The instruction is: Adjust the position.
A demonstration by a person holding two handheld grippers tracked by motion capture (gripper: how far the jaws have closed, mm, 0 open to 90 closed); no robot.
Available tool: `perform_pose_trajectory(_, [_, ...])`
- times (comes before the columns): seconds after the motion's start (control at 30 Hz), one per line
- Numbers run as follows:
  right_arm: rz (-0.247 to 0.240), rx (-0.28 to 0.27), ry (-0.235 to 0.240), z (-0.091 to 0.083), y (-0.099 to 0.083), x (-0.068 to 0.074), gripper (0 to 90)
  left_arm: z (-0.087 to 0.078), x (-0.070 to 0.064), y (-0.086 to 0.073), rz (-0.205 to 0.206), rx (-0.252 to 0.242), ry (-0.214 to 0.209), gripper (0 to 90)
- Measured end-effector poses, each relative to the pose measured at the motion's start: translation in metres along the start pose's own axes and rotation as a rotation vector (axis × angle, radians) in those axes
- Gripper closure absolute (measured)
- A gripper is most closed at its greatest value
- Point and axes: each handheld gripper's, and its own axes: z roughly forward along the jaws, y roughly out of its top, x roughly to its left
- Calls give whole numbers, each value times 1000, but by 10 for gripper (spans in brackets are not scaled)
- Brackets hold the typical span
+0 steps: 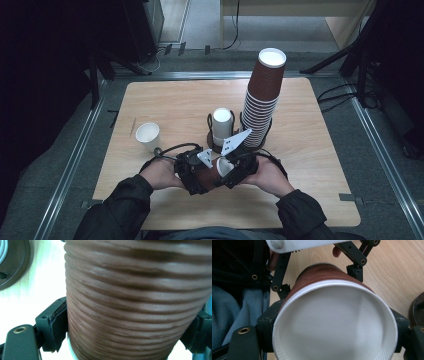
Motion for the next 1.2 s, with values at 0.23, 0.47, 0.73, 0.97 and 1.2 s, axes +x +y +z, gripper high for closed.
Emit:
perform_pose_trajectory(0.23, [-12, -28, -1, -7, 0, -1, 210, -6, 1, -3, -11, -65, 3, 49])
perform_pose_trajectory(0.47, [2, -35, -38, -17, -6, -5, 209, -11, 5, -9, -38, -113, 6, 0])
perform_pose_trajectory(0.73, [5, -58, -64, -28, -13, -6, 208, -20, 9, -20, -56, -193, 1, 0])
perform_pose_trajectory(0.97, [28, -93, -65, -34, -22, -8, 207, -23, 12, -28, -75, -268, -8, 0])
perform_pose_trajectory(1.2, [24, -132, -61, -36, -24, -3, 207, -26, 11, -30, -115, -373, -65, 0])
